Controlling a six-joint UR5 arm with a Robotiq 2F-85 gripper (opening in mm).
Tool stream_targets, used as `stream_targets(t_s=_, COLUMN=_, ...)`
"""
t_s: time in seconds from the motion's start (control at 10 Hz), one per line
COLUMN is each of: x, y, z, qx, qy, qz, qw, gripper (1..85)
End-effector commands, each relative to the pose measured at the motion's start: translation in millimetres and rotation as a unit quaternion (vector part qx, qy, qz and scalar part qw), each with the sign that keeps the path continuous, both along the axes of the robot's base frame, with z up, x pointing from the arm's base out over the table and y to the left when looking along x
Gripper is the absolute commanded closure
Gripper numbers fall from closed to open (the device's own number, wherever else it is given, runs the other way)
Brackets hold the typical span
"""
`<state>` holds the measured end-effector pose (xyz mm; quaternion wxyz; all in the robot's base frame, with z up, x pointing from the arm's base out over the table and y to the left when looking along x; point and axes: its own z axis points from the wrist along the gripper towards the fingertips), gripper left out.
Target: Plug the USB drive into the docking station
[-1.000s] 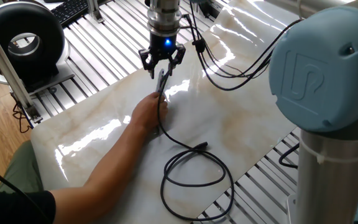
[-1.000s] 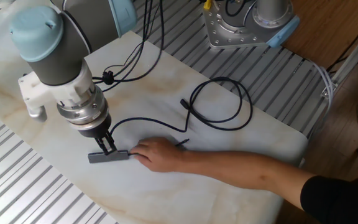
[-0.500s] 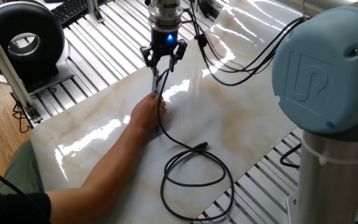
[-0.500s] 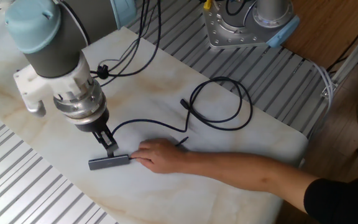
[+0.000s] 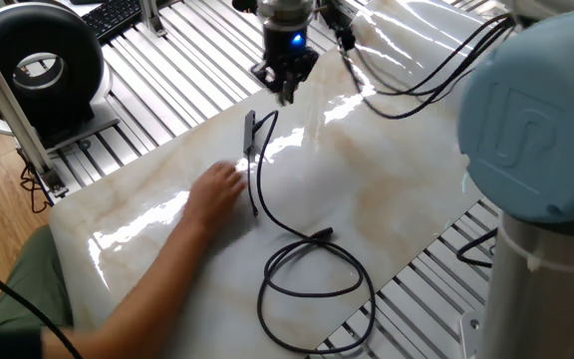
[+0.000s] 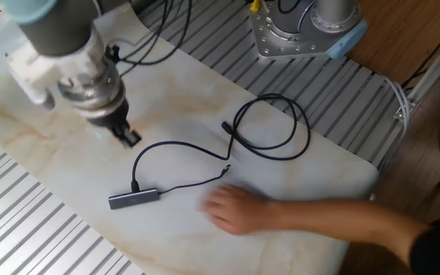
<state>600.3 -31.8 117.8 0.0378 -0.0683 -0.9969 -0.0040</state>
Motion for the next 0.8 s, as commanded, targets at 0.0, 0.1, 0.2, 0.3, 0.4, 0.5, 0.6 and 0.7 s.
stream_targets(t_s=0.0, x=-32.9, y=-4, z=30.3, qx=-0.002, qy=0.011, qz=0.057, qw=0.9983, gripper=84.3)
stream_targets(t_s=0.1, x=-40.7, y=-6, z=36.6, qx=-0.009, qy=0.011, qz=0.082, qw=0.9965, gripper=84.3)
stream_targets(t_s=0.2, x=-43.5, y=-11, z=41.1, qx=-0.018, qy=0.005, qz=0.085, qw=0.9962, gripper=84.3)
stream_targets(t_s=0.3, x=-38.5, y=-12, z=42.8, qx=-0.021, qy=-0.012, qz=0.069, qw=0.9973, gripper=84.3)
stream_targets(t_s=0.4, x=-39.0, y=-16, z=43.9, qx=-0.023, qy=-0.018, qz=0.064, qw=0.9975, gripper=84.3)
stream_targets(t_s=0.5, x=-39.8, y=-20, z=44.2, qx=-0.02, qy=-0.026, qz=0.066, qw=0.9973, gripper=84.3)
stream_targets(t_s=0.6, x=-46.2, y=-22, z=43.0, qx=-0.011, qy=-0.022, qz=0.086, qw=0.996, gripper=84.3)
stream_targets(t_s=0.7, x=-46.7, y=-25, z=37.5, qx=-0.007, qy=-0.022, qz=0.102, qw=0.9945, gripper=84.3)
